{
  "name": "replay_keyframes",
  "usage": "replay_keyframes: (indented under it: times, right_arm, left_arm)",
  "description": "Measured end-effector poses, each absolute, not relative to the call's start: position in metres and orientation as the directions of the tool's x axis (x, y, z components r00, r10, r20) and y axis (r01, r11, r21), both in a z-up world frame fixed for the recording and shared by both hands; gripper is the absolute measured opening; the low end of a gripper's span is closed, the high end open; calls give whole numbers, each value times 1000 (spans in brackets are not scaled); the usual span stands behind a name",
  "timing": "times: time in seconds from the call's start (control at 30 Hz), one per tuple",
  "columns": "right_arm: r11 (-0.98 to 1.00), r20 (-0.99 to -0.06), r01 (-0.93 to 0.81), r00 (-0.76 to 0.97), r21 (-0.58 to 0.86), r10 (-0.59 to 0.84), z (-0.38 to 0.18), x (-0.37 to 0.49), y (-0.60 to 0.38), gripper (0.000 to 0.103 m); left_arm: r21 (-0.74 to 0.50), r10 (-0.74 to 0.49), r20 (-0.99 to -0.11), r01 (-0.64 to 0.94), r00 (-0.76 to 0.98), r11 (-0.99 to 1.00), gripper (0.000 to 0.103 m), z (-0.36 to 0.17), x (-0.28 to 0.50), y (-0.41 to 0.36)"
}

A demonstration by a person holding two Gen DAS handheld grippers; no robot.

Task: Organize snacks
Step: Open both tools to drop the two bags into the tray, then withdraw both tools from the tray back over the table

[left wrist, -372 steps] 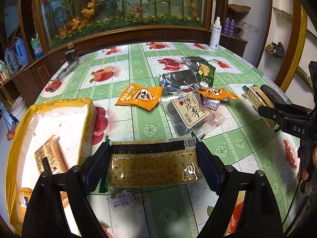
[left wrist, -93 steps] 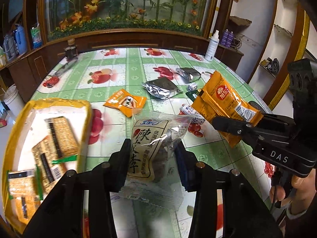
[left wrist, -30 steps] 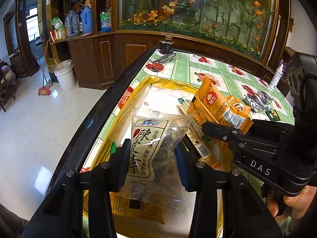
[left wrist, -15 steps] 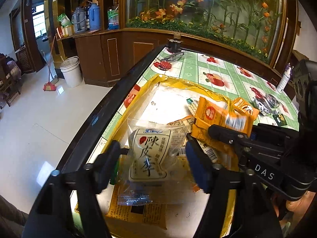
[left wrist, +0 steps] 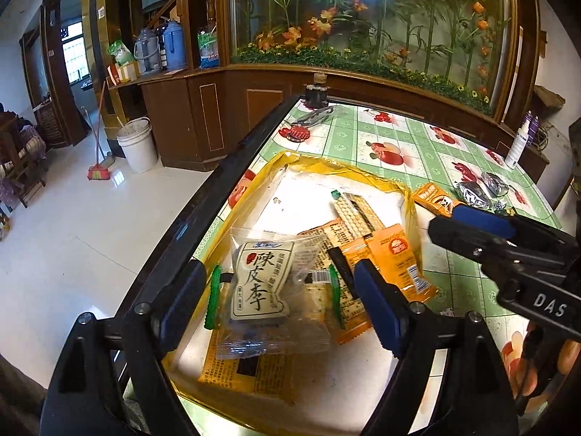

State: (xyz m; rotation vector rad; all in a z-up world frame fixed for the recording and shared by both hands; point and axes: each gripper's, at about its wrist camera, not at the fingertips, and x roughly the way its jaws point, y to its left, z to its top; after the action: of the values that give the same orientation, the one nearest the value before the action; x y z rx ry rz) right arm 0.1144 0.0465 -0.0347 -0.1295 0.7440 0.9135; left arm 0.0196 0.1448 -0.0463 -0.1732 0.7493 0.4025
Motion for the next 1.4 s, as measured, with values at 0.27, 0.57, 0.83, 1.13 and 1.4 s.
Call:
replay_keyframes:
  times: [0.27,0.57,0.83,1.13,1.4]
  right_arm:
    - [681,-606,-710,466,179,645,-18,107,-11,71]
    - [755,-589,-632,548,174,594,-12,106,-78,80]
    - [825,-579,-547,630,141,517,-9,103,-143,83]
    - [873,-596,-465,663,147,453,-22,115,-198,83]
    - [885,-613,-439,660,154,434,-34,126,-214,83]
  left_arm:
    - [8,282,-660,-369,696,930,90,-27,19,114]
    - [26,232,-632,-279,739,960,103,-11,25,67]
    - [24,187,-633,-223,751,975,103,-10,33,36]
    - [31,109,-660,-118,743,992,103,-23,52,-9]
    - [34,70,-697,-64,713,997,103,-43,61,-28]
